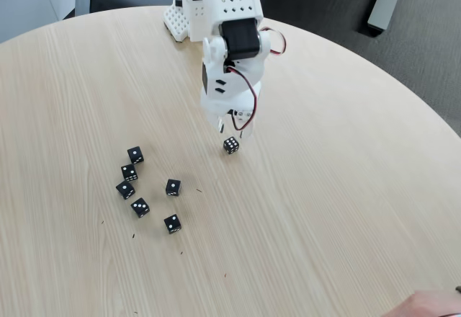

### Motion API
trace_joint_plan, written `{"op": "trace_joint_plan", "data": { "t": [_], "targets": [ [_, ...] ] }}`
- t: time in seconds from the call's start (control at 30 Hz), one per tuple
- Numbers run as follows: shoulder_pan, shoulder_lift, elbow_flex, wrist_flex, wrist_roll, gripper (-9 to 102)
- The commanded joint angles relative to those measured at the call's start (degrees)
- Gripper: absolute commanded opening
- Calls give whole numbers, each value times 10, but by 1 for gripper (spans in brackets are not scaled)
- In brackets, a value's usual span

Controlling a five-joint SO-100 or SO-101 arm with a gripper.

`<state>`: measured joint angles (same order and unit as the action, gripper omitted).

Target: Pick up the dice with number 6

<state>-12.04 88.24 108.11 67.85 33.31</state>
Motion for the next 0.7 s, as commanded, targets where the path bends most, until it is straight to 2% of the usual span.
{"op": "trace_joint_plan", "data": {
  "t": [0.0, 0.27, 0.67],
  "targets": [
    [3, 3, -22, -6, -11, 16],
    [3, 3, -20, -6, -2, 18],
    [4, 3, -21, -6, -103, 22]
  ]
}}
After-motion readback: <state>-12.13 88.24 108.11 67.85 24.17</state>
